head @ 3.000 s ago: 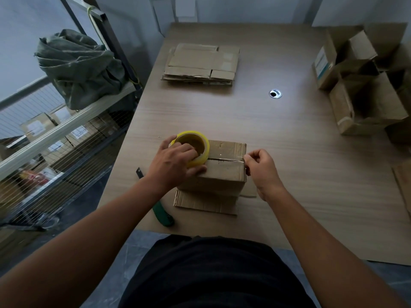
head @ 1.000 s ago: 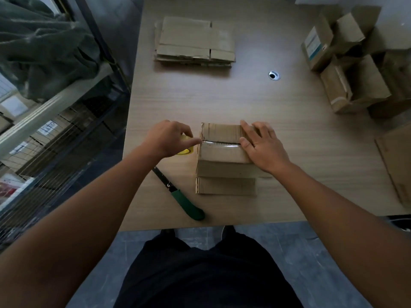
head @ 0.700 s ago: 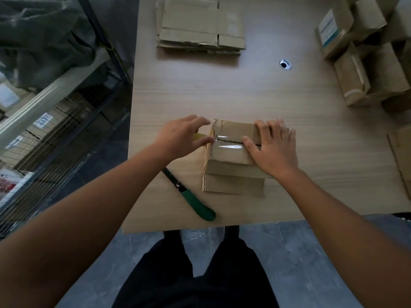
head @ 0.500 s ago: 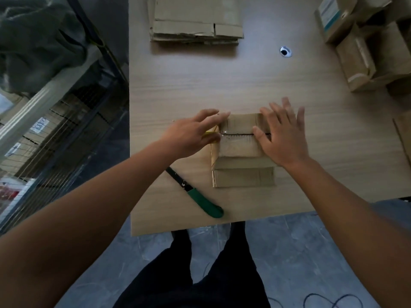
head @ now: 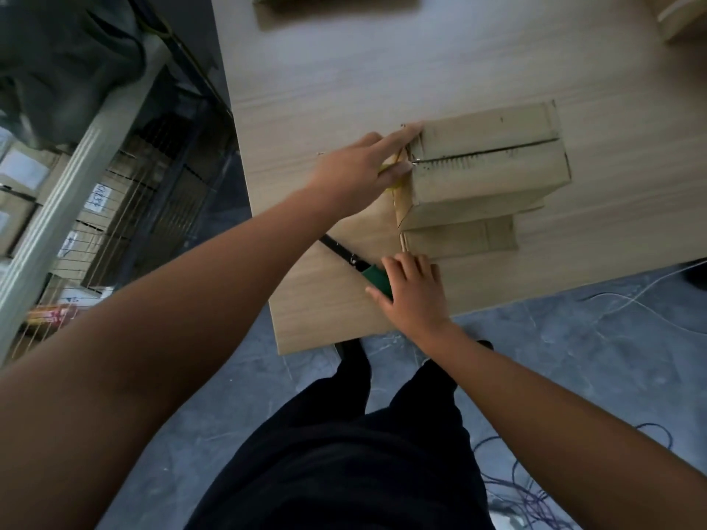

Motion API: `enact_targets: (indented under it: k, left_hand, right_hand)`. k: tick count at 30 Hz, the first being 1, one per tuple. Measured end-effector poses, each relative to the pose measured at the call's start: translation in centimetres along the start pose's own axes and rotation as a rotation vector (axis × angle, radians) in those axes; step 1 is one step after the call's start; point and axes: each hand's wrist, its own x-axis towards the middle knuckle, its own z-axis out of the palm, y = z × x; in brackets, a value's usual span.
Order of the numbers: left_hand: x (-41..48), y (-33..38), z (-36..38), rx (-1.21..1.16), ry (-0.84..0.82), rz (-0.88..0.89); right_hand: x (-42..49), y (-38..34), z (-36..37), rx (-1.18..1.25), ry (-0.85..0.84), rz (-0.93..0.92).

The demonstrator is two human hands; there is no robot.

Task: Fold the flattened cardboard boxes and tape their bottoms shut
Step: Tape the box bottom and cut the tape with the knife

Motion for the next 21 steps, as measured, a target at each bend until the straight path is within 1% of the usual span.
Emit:
enact_targets:
  k: [4,6,9,12,14,15,17,18,19,21]
  left_hand:
    - [0.1,0.0,-0.2,0.011,-0.023,0.015]
    - [0.2,-0.2,-0.1,0.014,-0.042,0.022]
    - [0.4,-0.1,-0.1,0.006,-0.054,0.002]
    - [0.2,0.4,-0.2,-0.034,-0.044,-0.062]
    - [-0.1,0.7,-0.2,-0.072,-0.015,-0.153]
    - [-0.2,0.9,-0.2,-0.087,0.005,-0.188]
    - [-0.6,1.4,0.0,-0.077,0.025,-0.212]
    - [-0.8,1.6,0.1,-0.063,0.030,-0.214]
    - [-0.9,1.6,0.2,-0.059,0.034,-0.214]
    - [-1.2,1.6,0.3,-0.089,0.051,-0.225]
  right_hand:
    - [-0.8,0.8,-0.6,0.056,-0.025,-0.019]
    - [-2.2,2.3,-1.7,0.129,-0.056,-0.009]
    - [-5.3,4.8,-4.5,0.292,-0.048,0.039]
    - [-6.6,5.9,-8.6,0.440,-0.013,0.135]
    - [-5.7,5.8,-11.2,0.506,0.059,0.195]
    - [-4.7,5.5,-12.4,0.516,0.118,0.230]
    - [-2.1,4.9,-14.3,0.440,0.226,0.258]
    - [-0.7,4.4,-14.9,0.389,0.229,0.253]
    - [0.7,3.8,-15.4,0.356,0.189,0.258]
    - [3.0,2.6,-15.9,0.347,0.057,0.290]
